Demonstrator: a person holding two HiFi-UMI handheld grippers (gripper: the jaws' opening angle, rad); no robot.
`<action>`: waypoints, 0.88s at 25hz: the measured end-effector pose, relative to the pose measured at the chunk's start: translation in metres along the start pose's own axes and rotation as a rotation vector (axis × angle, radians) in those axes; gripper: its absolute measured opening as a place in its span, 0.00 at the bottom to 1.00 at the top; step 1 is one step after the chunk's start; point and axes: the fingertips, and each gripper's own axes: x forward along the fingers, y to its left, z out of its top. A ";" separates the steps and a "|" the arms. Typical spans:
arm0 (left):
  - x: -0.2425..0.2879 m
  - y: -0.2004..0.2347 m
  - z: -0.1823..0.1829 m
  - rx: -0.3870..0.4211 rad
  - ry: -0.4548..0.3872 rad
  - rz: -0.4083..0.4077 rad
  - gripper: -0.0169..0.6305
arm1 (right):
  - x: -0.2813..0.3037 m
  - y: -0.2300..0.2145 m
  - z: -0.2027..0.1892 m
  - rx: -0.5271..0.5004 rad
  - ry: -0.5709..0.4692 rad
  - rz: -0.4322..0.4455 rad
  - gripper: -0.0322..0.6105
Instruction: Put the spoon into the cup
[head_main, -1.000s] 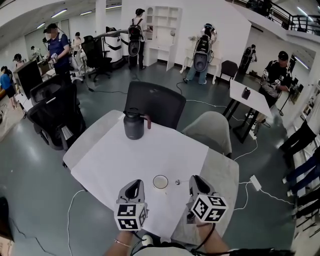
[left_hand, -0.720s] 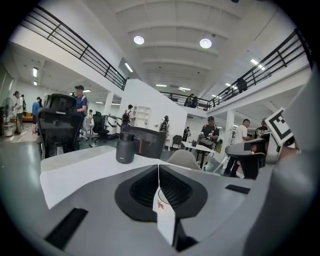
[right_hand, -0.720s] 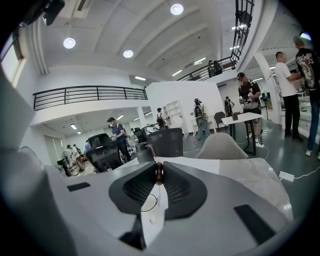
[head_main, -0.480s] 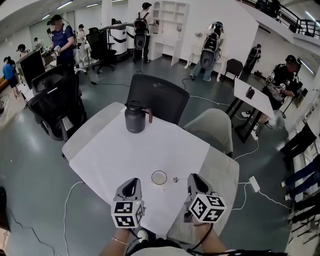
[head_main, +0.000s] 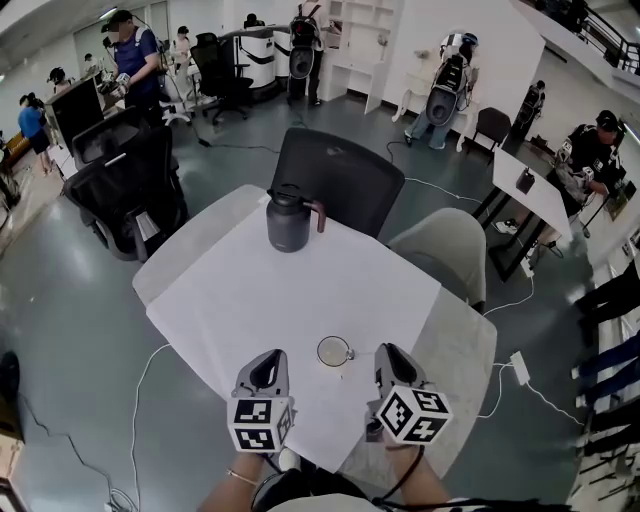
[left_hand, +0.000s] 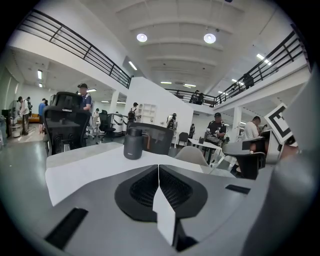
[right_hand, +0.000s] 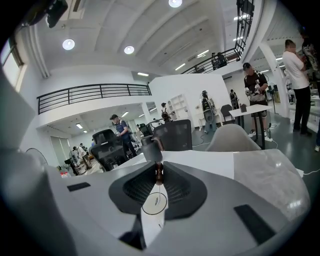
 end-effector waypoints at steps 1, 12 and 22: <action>0.001 0.002 -0.002 -0.002 0.005 0.002 0.06 | 0.003 0.000 -0.003 0.002 0.007 0.001 0.15; 0.014 0.010 -0.029 -0.036 0.042 -0.002 0.06 | 0.029 0.001 -0.032 0.013 0.076 -0.003 0.15; 0.031 0.026 -0.050 -0.052 0.082 0.012 0.06 | 0.047 -0.002 -0.057 0.022 0.133 -0.016 0.15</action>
